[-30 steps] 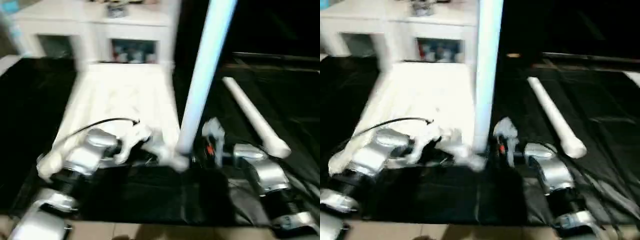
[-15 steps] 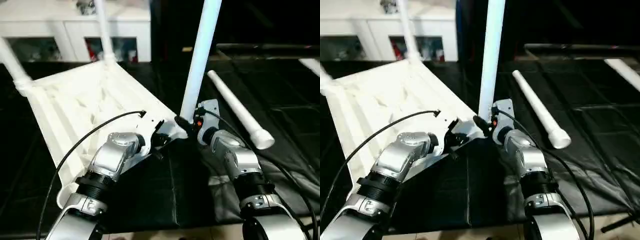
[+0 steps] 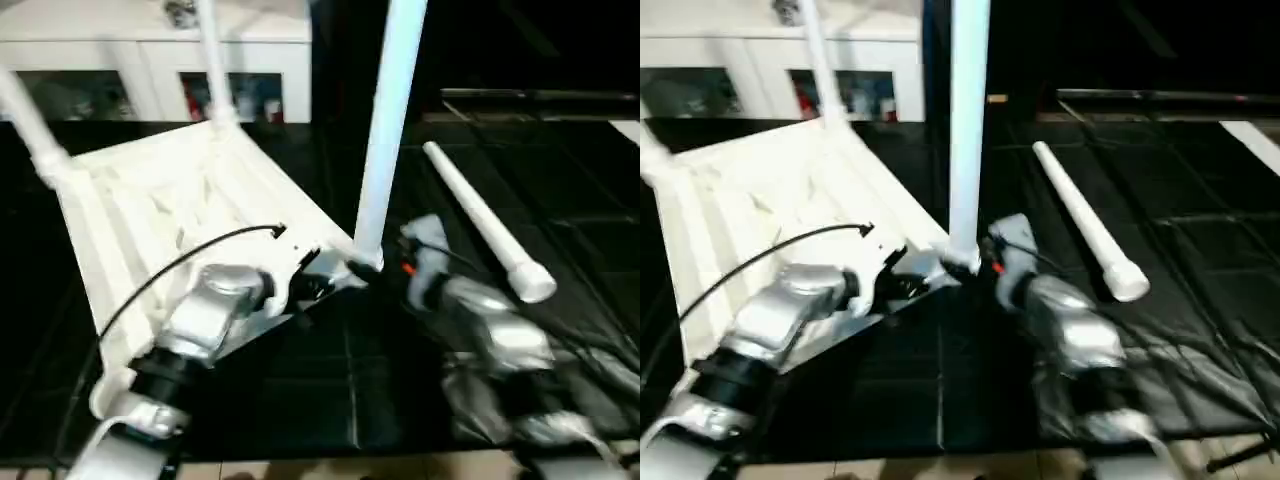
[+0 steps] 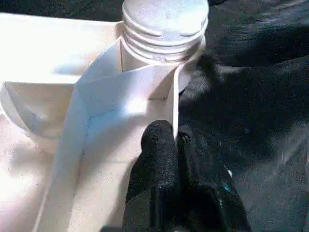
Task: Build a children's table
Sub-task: Rotate leg to tighten
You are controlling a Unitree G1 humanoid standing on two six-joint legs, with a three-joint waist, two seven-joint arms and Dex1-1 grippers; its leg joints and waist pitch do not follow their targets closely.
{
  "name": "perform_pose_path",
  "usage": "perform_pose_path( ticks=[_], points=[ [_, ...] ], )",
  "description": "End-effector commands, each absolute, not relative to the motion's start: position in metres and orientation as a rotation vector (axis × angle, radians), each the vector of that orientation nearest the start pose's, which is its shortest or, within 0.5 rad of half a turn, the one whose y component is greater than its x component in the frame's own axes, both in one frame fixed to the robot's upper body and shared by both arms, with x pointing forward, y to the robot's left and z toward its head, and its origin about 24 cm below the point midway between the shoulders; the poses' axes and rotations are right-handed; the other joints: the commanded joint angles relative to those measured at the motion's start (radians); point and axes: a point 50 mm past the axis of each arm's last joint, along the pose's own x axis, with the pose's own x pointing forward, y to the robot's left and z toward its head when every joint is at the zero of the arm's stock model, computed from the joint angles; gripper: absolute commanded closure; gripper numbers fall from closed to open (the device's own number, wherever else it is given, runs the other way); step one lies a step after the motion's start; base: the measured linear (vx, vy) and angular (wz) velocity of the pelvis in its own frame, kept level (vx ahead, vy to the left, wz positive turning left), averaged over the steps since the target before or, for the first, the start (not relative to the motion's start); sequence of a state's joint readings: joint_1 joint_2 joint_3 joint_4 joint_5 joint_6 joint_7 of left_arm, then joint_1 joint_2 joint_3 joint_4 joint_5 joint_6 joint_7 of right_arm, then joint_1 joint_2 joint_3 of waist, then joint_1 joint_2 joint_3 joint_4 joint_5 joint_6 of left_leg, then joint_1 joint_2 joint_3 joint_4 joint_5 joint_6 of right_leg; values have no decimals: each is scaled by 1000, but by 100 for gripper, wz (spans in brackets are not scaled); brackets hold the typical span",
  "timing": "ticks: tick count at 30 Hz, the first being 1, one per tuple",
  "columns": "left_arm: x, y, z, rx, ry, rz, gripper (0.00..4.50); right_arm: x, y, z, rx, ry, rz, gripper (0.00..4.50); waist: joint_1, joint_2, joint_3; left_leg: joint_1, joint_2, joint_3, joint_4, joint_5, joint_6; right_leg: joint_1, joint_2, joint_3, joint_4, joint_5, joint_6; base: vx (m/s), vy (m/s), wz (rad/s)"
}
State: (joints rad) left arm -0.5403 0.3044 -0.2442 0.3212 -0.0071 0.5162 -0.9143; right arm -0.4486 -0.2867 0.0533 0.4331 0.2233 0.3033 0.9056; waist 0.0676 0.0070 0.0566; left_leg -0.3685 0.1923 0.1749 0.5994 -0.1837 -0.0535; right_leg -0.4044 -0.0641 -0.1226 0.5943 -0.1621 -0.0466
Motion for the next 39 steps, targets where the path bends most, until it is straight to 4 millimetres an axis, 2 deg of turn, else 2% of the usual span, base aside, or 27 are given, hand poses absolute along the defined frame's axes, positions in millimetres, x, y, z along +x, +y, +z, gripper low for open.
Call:
perform_pose_path(
  ticks=[1,6,7,11,12,16,18,23,26,32,36,39],
  points=[
    [320,114,82,301,412,-1107,450,309,-150,56,24,324,1011,11,7,3,-72,9,42,-16,-62,-166,73,66,-90,64,-83,-290,-130,0,0,0],
    [312,125,83,393,427,-1285,450,305,-169,65,-110,378,1146,11,20,0,-72,12,44,-16,-61,-167,71,64,-89,64,-81,-304,-131,0,0,0],
    [310,126,83,408,427,-1318,450,305,-170,65,-127,383,1158,11,29,3,-74,18,47,-13,-61,-163,69,58,-88,66,-79,-289,-141,0,0,0],
    [304,127,82,457,451,-1423,450,304,-168,67,-182,396,1215,11,41,4,-74,18,51,-13,-62,-160,60,57,-91,67,-72,-263,-159,0,0,0],
    [302,128,80,490,467,-1471,450,304,-164,69,-197,400,1255,11,48,5,-75,26,52,-11,-61,-171,56,51,-91,68,-75,-270,-161,0,0,0],
    [299,129,75,543,493,-1534,450,301,-155,73,-212,398,1348,11,56,7,-73,27,56,-11,-64,-188,49,51,-92,71,-74,-278,-159,0,0,0],
    [298,128,72,564,498,-1541,450,300,-152,74,-223,397,1386,11,67,6,-74,27,57,-12,-65,-194,42,52,-95,72,-73,-287,-155,0,0,0],
    [300,127,67,578,507,-1511,450,296,-148,73,-252,415,1445,11,64,0,-73,18,55,-15,-67,-192,33,61,-98,71,-73,-306,-140,0,0,0],
    [302,129,63,591,516,-1474,450,293,-149,70,-278,440,1471,11,63,-3,-72,18,51,-13,-65,-188,35,59,-97,72,-76,-322,-134,0,0,0],
    [302,132,58,602,521,-1470,450,293,-150,66,-304,471,1473,11,62,-3,-67,24,52,-16,-68,-223,30,57,-99,69,-89,-421,-102,0,0,0],
    [301,132,57,602,522,-1474,450,298,-150,65,-283,478,1430,11,59,-4,-66,24,51,-16,-69,-229,29,57,-98,68,-91,-434,-99,0,0,0],
    [302,132,56,601,524,-1475,450,300,-149,66,-270,476,1428,11,58,-3,-65,30,50,-16,-69,-248,25,55,-99,67,-95,-461,-96,0,0,0]
  ],
)
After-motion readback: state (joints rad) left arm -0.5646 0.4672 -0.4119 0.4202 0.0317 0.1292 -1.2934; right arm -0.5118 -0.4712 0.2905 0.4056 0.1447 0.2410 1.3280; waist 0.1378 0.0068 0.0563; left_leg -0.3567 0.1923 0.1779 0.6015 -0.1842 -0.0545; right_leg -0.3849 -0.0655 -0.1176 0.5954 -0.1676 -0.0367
